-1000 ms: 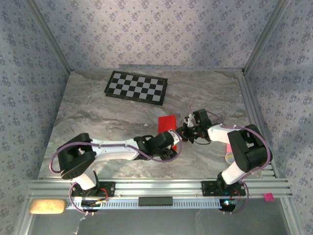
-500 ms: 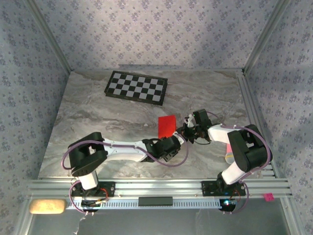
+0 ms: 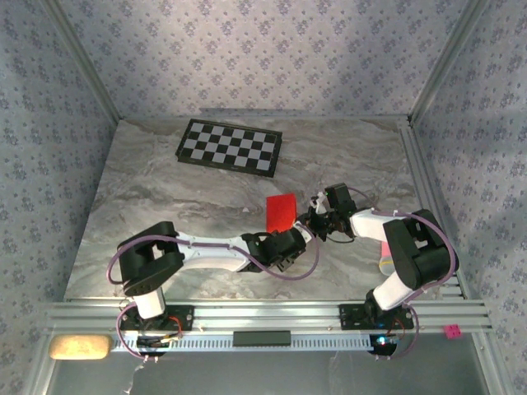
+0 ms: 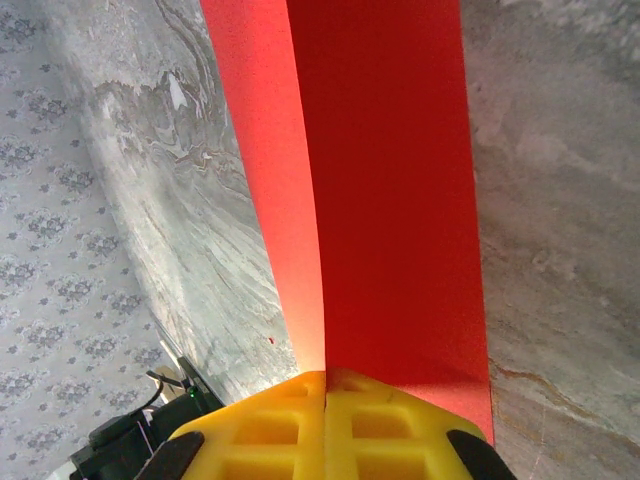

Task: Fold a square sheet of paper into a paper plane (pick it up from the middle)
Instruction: Fold the triangle a second time at the center of the table.

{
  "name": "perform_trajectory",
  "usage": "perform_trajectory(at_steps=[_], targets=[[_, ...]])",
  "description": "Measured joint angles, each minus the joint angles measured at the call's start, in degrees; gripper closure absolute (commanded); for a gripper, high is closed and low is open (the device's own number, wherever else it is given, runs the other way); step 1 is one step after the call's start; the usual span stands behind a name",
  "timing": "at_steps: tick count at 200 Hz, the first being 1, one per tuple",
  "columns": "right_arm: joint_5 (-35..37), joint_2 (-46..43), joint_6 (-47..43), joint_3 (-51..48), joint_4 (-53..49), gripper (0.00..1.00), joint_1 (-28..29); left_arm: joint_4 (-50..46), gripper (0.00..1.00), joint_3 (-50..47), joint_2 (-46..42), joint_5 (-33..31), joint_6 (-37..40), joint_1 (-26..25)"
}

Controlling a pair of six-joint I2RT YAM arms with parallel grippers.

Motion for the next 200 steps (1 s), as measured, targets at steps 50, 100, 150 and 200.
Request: perform_trajectory(at_steps=[50, 100, 150, 200], targets=[[0.0, -0.5, 0.0, 0.0, -0.4, 0.91, -0.1, 0.7, 0.86, 0.0, 0.0, 0.0, -0.6, 0.0], [0.2, -1.0, 0.0, 0.0, -0.7, 0.89, -0.1, 1.4, 1.0, 0.0, 0.0, 0.0, -1.4, 0.0], [1.5, -2.9, -0.4, -0.1, -2.6, 0.75, -1.2, 1.7, 1.0, -0.3, -0.6, 2.4, -3.7, 0.8], [5.7, -10.6, -3.0, -1.1, -8.3, 0.55, -7.1, 5.2, 1.0, -4.0, -4.7, 15.4, -8.8, 7.7]])
